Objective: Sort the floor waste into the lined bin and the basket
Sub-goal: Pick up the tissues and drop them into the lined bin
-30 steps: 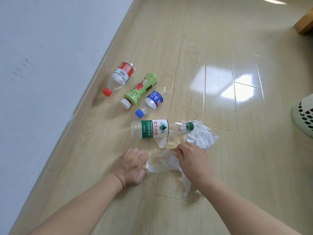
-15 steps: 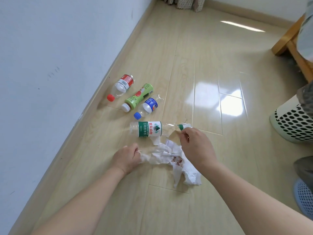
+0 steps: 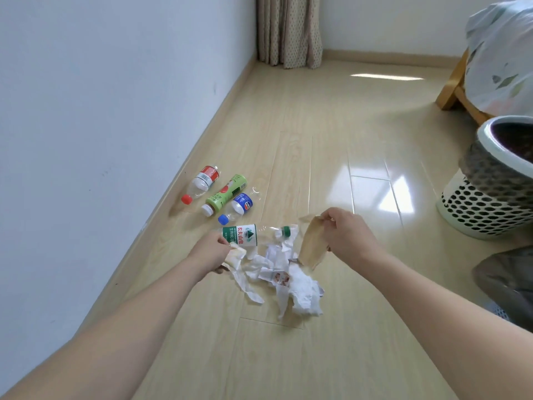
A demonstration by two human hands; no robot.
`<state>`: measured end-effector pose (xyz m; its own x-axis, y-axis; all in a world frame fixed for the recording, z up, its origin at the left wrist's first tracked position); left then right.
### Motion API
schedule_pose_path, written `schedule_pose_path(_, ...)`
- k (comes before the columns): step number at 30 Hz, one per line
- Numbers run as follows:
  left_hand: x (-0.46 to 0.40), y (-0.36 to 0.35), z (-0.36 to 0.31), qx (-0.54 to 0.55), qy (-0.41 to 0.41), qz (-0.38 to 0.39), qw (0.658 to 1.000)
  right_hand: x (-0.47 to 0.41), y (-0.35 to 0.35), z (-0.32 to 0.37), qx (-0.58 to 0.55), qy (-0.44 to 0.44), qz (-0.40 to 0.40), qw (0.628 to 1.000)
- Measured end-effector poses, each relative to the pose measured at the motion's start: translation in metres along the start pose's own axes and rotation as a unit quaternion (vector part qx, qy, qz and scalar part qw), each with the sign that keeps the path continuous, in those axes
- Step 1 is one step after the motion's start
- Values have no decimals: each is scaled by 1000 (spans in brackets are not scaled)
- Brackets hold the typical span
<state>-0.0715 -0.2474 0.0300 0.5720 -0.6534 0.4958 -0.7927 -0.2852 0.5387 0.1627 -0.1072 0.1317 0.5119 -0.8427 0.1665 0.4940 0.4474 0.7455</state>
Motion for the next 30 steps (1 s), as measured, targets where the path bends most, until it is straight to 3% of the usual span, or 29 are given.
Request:
schedule_pose_path(6, 75, -97, -197, 27, -154, 107, 982, 27, 132, -59, -65, -52, -49, 995)
schedule_pose_path(10, 119, -170, -291, 36, -218, 163, 962, 46, 215, -120, -82, -91, -105, 987)
schedule_pose_path(15, 160, -309, -383, 8, -259, 229, 938, 96, 310, -255, -124, -211, -197, 949)
schedule_pose_path(20, 178, -424, -397, -29, -215, 291, 932, 140, 335, -349, -91, -328, -231, 912)
schedule_pose_path(23, 175, -448, -396, -63, -209, 281, 934, 148, 333, -365, -48, -366, -231, 900)
schedule_pose_path(30, 140, -390, -374, -106, -233, 233, 938, 94, 292, -298, -13, -221, -212, 952)
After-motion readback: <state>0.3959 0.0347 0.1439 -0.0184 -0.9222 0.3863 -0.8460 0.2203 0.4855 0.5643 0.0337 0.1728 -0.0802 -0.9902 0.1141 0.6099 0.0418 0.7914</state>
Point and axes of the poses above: each hand's wrist, its own x-axis away from the middle knuckle, its own y-axis out of the back of the hand, z = x × y, the point moved 6 cm from there along -x, towards the middle knuckle, and after that the axes turned 2 degrees about z, right-handed, at the moved point
